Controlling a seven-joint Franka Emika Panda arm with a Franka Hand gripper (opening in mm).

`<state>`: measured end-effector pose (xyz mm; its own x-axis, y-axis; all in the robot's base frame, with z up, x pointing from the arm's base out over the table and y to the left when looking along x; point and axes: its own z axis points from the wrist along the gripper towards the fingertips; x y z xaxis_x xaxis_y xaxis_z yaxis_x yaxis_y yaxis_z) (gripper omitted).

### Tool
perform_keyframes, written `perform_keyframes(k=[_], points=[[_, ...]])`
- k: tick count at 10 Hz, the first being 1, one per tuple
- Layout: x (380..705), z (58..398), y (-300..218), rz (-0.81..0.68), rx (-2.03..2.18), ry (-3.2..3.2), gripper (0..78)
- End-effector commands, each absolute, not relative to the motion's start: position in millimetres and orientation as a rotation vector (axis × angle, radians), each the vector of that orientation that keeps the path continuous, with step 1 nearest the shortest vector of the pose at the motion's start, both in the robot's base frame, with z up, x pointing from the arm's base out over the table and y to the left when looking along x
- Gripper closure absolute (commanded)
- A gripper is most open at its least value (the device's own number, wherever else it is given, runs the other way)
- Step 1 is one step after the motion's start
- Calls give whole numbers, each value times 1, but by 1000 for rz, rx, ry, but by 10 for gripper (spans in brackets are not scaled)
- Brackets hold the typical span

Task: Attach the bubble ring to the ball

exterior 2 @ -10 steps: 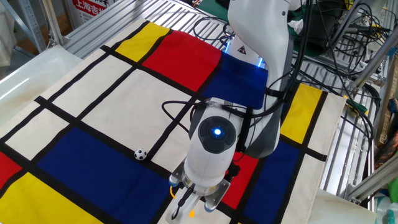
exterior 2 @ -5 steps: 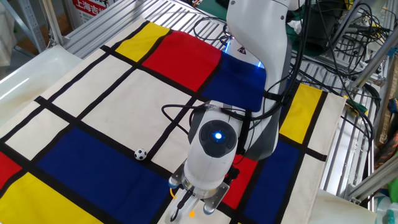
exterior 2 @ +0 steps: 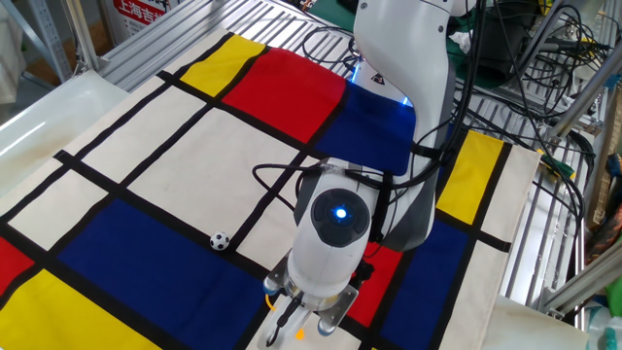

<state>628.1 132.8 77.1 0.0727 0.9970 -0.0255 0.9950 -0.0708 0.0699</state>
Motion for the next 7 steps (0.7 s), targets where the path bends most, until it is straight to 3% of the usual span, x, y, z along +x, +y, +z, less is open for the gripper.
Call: perform_keyframes(k=[1, 7], points=[[630, 78, 133, 50, 2253, 2087, 776], [630, 77, 133, 39, 2252, 2084, 776]])
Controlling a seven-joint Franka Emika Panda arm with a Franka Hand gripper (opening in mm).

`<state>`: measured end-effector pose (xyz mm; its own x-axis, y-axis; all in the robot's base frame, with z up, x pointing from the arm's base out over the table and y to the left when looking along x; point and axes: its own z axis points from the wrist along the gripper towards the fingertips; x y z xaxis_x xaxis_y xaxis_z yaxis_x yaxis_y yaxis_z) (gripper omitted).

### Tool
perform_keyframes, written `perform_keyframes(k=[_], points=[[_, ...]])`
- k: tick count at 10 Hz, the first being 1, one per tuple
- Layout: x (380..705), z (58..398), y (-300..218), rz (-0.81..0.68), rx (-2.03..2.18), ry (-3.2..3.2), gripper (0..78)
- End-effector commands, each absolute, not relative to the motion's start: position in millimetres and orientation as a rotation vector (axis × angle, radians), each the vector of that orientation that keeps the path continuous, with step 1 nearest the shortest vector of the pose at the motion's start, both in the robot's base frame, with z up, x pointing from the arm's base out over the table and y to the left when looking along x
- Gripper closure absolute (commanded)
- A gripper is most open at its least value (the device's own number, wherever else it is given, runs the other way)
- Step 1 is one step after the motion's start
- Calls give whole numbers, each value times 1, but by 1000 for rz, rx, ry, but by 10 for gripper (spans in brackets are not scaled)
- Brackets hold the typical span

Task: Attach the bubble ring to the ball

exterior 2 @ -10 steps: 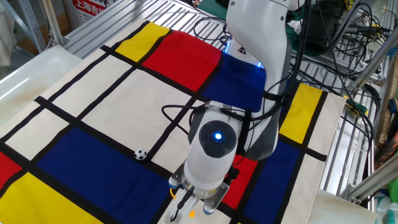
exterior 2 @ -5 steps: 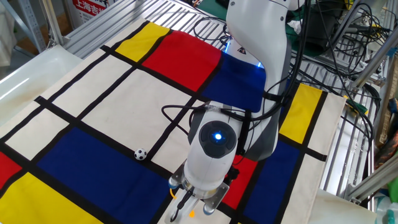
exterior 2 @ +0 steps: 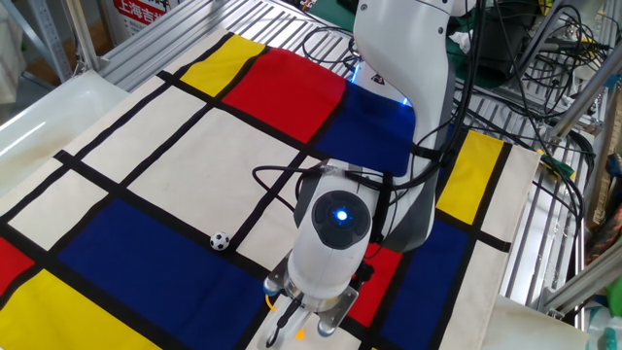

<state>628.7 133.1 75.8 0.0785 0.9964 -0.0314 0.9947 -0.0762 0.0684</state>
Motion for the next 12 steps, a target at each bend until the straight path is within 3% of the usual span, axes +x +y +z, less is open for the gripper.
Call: perform_keyframes(k=[1, 2, 3, 12], points=[[630, 77, 133, 40, 2252, 2085, 776], [630, 77, 133, 39, 2251, 2084, 776], [630, 77, 133, 39, 2251, 2084, 1], [630, 77, 133, 39, 2251, 2084, 1]])
